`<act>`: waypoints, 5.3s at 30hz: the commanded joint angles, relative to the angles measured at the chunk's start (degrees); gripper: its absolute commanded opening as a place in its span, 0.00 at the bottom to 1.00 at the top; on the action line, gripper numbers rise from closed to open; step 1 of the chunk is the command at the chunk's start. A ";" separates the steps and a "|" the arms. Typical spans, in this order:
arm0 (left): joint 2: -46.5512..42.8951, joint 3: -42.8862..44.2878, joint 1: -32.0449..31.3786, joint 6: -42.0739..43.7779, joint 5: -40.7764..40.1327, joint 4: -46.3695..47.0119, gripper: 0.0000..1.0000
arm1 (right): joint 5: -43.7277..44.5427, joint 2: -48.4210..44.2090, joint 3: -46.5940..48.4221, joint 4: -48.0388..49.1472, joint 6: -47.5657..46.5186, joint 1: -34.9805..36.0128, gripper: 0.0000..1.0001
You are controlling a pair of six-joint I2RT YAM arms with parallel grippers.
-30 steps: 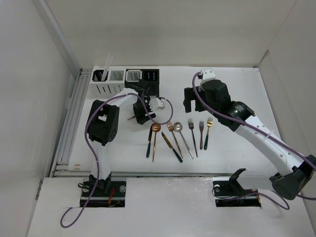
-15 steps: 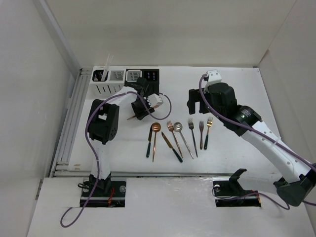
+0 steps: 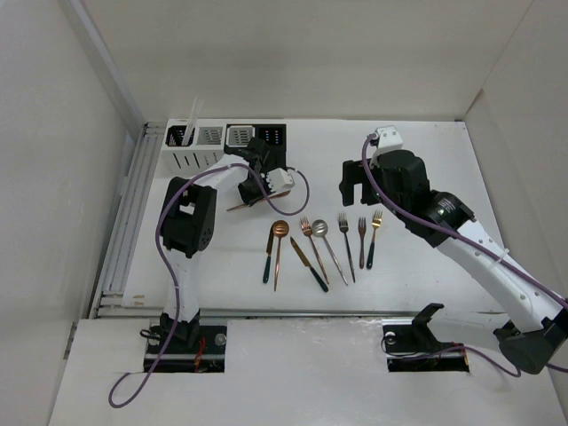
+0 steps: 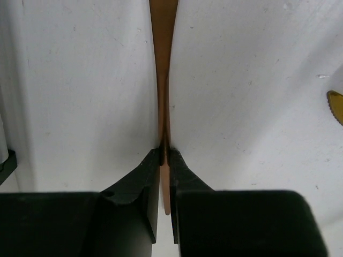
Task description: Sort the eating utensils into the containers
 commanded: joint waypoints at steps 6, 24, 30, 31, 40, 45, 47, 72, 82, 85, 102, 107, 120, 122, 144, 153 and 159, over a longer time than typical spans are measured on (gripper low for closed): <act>-1.50 -5.78 0.57 1.74 8.08 -3.90 0.00 | 2.41 -3.53 -0.79 0.47 0.82 0.43 1.00; -22.17 -7.04 4.43 -10.30 23.29 8.16 0.00 | 4.08 -5.73 -3.08 3.19 1.35 0.43 1.00; -20.60 4.57 8.04 -19.96 25.41 14.36 0.00 | 2.51 -2.58 -1.42 6.44 0.82 0.43 1.00; -20.59 6.15 9.78 -21.55 25.41 16.05 0.00 | 2.50 -1.87 -0.71 6.45 0.21 0.43 1.00; -12.52 18.03 15.95 -30.78 22.77 29.94 0.00 | 1.89 8.60 8.34 10.57 -6.38 0.43 1.00; -6.63 20.93 19.29 -32.81 22.24 34.35 0.00 | -1.54 16.85 14.23 11.28 -8.66 -1.24 1.00; -6.01 19.89 20.16 -33.42 22.24 35.92 0.00 | -3.03 18.70 16.95 11.28 -8.67 -2.90 1.00; -8.19 9.93 26.06 -32.20 23.74 35.43 0.58 | -5.76 22.57 22.06 8.81 -8.05 -4.93 1.00; -18.91 15.04 19.30 -16.59 -0.40 23.89 0.63 | -6.73 16.95 15.39 10.67 -7.53 -3.26 1.00; -24.88 16.71 18.68 -15.57 -8.68 33.95 0.94 | -4.89 13.09 12.40 9.71 -6.04 -2.64 1.00; -44.06 -22.03 -5.29 -37.21 4.59 -1.24 1.00 | 3.99 8.25 3.95 3.29 9.07 -2.64 1.00; -42.93 -29.86 -12.69 -33.96 3.97 -1.88 1.00 | 5.14 6.76 0.36 -3.57 15.14 -2.12 1.00; -24.20 -27.76 -13.93 -43.25 10.11 -0.11 0.53 | 12.60 0.25 -1.41 -13.06 20.60 -2.12 1.00; -24.20 -28.54 -13.93 -43.89 10.11 1.04 0.53 | 12.61 -0.28 -1.41 -13.07 20.60 -2.12 1.00; -17.69 -31.54 -15.60 -49.51 -1.14 4.64 0.15 | 17.62 -7.92 -0.27 -19.13 20.07 -2.12 1.00; -23.39 -29.61 -7.97 -48.91 -4.29 3.86 0.00 | 14.12 -9.68 -1.94 -15.80 18.94 -2.12 1.00; -33.85 -23.99 -3.13 -38.89 -8.26 5.51 0.00 | 7.08 -5.30 -1.94 -5.80 13.75 -2.12 1.00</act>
